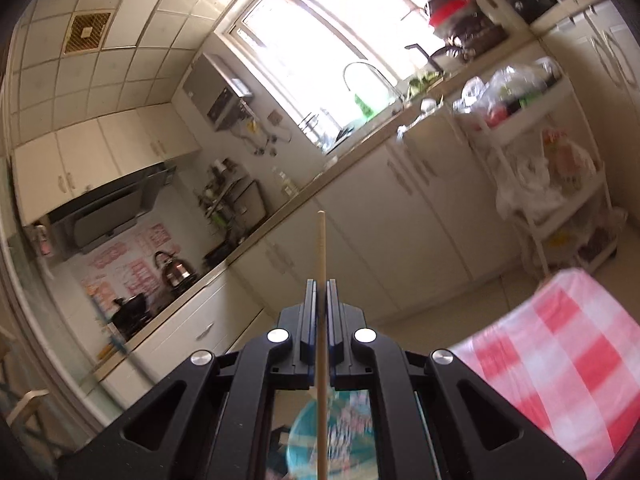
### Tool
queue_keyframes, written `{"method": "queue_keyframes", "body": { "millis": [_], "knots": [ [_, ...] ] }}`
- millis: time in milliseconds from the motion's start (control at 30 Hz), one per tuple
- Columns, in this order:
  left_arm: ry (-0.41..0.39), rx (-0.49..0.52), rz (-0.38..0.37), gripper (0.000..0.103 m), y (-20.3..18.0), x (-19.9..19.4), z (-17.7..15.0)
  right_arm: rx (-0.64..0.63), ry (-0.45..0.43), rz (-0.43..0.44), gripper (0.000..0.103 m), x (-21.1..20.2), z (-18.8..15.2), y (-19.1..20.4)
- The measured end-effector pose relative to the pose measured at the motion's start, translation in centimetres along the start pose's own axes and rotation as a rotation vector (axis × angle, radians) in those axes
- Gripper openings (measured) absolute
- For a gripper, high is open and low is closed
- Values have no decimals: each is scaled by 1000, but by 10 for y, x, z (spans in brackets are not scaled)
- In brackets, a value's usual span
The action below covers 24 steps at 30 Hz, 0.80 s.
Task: Organize utensils
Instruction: 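Lower the held stick into the teal bin and open the right tool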
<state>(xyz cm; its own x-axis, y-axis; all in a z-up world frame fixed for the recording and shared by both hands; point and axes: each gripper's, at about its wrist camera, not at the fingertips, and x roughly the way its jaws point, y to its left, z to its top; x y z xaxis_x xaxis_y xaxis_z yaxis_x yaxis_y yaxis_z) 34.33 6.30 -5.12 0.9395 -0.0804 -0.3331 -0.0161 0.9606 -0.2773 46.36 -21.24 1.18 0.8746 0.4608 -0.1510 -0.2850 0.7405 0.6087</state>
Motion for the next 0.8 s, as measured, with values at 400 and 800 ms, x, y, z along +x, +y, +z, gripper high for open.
{"method": "queue_keyframes", "body": {
  "millis": [400,800],
  "knots": [
    [13,7,-2,72,14,-18,-14,-236,58,-172,5,40,-42,26],
    [46,31,-2,79,5,-51,-15,-301,158,-150,20,-4,-65,21]
  ]
}}
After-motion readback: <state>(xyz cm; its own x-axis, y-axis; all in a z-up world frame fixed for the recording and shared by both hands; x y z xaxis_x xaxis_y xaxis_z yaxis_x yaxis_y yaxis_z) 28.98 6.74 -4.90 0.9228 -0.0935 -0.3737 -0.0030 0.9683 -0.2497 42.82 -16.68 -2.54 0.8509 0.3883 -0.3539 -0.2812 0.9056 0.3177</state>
